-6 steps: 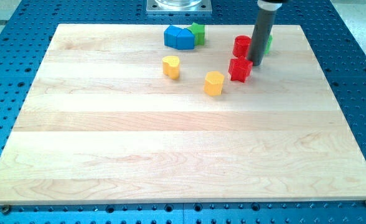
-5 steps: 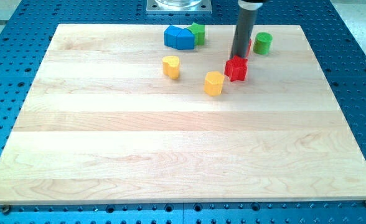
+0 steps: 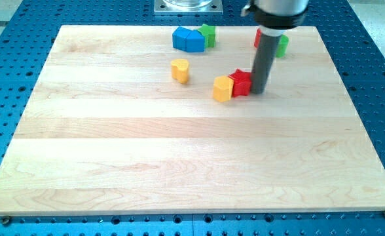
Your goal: Push the red star and hexagon into the red and green circle
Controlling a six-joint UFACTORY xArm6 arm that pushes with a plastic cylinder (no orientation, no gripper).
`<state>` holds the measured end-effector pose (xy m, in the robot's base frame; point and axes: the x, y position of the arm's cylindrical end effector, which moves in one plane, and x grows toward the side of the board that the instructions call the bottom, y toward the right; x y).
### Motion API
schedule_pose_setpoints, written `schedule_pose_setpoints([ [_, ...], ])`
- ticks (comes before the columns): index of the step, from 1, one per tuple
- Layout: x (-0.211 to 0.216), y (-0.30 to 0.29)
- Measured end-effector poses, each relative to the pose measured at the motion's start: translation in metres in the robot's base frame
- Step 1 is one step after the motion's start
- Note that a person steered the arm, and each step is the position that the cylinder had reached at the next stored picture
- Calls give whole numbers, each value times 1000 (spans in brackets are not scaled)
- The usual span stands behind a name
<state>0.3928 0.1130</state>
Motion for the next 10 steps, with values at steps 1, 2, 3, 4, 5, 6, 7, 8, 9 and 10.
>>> schedule_pose_setpoints([
  [1,24,-1],
  [2,46,-60],
  [3,31,-116],
  [4,21,-90],
  [5,15,-42],
  [6,3,6],
  [7,-26,47],
  [8,-52,69],
  [9,-71,72],
  [10,-35,37],
])
